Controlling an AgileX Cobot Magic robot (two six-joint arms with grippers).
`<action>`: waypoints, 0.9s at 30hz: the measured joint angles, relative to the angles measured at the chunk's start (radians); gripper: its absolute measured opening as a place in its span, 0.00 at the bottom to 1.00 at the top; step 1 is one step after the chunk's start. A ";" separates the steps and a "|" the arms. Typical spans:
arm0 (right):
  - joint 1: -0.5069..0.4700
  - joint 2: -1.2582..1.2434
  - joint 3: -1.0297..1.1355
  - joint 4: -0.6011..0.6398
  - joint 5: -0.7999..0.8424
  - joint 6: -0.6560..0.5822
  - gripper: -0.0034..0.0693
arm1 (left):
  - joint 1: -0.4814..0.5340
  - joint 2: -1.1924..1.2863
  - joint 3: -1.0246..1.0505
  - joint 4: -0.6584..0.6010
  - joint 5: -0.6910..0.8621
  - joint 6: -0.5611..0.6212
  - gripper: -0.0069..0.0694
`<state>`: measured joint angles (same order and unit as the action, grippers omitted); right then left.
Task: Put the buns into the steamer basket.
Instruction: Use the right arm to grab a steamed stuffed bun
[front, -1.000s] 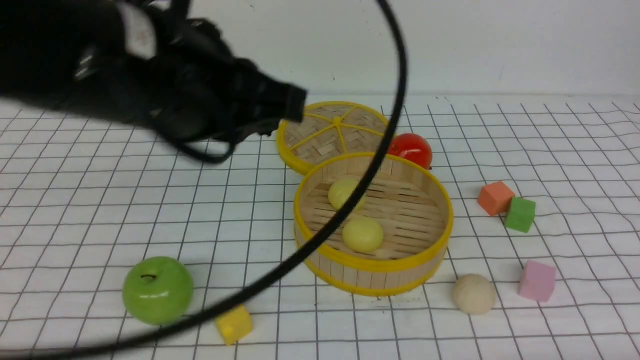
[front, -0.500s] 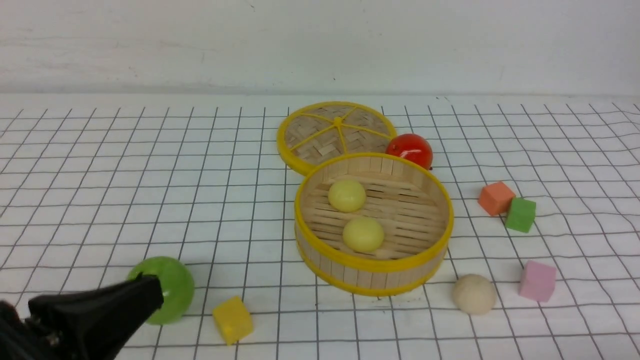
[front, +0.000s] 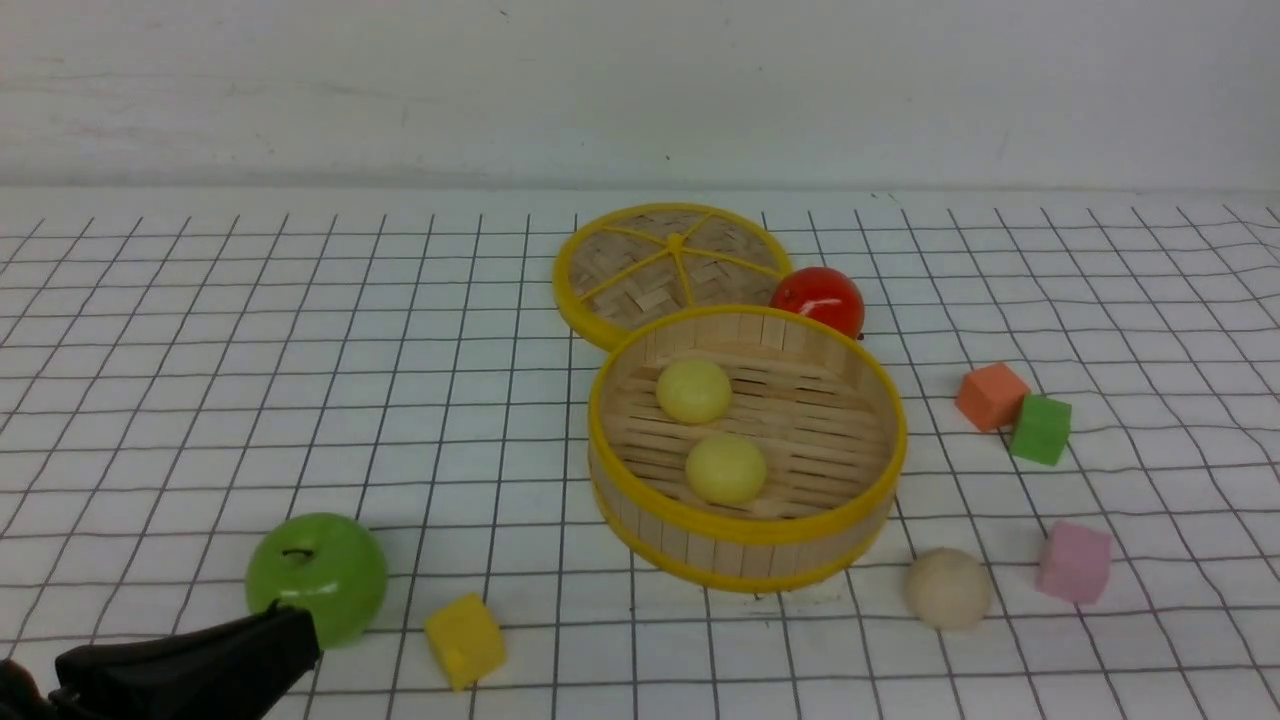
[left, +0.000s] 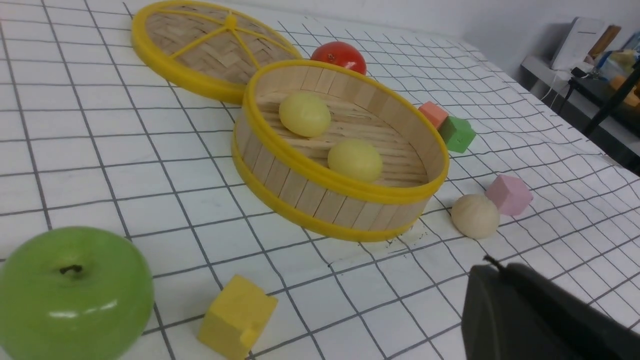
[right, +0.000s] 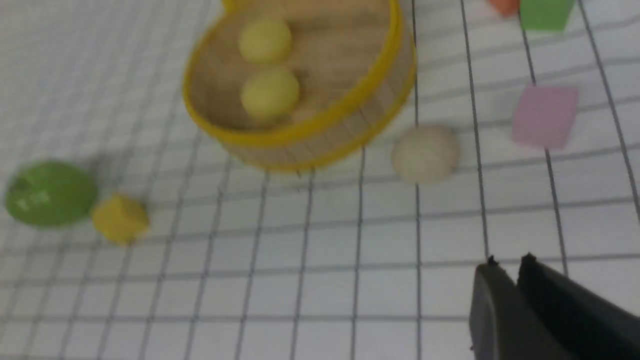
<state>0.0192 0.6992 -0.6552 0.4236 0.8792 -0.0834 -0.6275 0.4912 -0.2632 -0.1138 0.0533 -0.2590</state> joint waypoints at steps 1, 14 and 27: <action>0.000 0.087 -0.038 -0.011 0.022 -0.012 0.12 | 0.000 0.000 0.000 0.000 0.002 0.000 0.07; 0.210 0.791 -0.375 -0.115 -0.014 0.009 0.19 | 0.000 0.000 0.000 0.000 0.007 0.000 0.07; 0.219 0.996 -0.443 -0.154 -0.124 0.073 0.63 | 0.000 0.000 0.000 0.000 0.010 0.000 0.08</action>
<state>0.2387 1.6954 -1.0986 0.2700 0.7549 -0.0100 -0.6275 0.4912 -0.2632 -0.1138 0.0630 -0.2590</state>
